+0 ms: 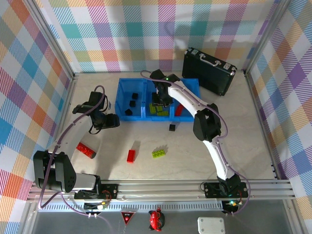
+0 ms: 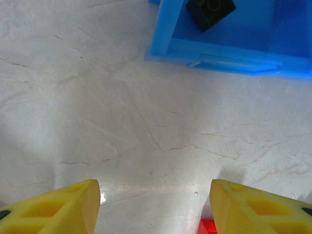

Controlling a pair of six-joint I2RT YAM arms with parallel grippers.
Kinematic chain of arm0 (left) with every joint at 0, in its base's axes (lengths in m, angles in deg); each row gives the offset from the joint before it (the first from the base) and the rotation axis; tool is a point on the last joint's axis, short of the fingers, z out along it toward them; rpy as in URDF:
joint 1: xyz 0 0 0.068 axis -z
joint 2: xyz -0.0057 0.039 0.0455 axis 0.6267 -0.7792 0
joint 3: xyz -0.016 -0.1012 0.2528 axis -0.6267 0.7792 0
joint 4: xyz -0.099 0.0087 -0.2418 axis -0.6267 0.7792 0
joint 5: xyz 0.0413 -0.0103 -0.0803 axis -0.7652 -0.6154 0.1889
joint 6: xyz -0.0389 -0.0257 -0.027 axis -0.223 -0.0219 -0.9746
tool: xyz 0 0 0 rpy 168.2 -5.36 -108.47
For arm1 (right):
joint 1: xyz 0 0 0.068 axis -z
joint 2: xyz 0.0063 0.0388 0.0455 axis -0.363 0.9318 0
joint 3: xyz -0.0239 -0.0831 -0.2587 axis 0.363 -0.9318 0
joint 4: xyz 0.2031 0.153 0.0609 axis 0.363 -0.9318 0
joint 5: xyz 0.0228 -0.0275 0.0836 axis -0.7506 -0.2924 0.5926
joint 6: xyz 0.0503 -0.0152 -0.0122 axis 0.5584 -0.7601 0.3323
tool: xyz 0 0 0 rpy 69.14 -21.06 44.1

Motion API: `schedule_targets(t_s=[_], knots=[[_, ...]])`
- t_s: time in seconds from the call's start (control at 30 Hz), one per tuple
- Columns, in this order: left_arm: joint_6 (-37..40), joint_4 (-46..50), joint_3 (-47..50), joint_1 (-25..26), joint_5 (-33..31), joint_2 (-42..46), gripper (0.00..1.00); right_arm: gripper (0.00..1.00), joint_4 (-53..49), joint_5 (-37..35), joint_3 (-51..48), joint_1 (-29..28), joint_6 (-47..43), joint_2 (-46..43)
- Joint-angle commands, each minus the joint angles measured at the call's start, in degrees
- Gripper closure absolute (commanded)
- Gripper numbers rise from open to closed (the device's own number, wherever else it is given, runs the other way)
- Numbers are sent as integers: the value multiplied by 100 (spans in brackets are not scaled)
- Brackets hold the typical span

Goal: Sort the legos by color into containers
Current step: Place the lego in the container, then pick up the lego from the middle-left of the table.

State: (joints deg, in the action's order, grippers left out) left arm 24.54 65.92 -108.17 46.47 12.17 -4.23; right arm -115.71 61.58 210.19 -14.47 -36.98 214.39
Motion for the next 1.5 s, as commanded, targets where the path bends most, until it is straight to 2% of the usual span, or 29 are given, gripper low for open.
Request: schedule_targets(t_s=[0.0,0.4,0.83,1.13,1.47], knots=[[-186,168,3,-16,169,26,39,55,-209,226,65,-55,-174,-620],[-946,504,432,873,-162,219,39,54,409,353,-1541,-55,-218,-2013],[-2501,681,1116,2547,-817,779,38,54,1077,383,-2808,-51,-410,-2827],[-3140,628,1343,3462,-1233,704,38,55,1249,405,-3259,-29,-492,-3285],[-3368,241,1535,4150,-1441,99,39,54,1313,462,-3418,-29,-474,-3468]])
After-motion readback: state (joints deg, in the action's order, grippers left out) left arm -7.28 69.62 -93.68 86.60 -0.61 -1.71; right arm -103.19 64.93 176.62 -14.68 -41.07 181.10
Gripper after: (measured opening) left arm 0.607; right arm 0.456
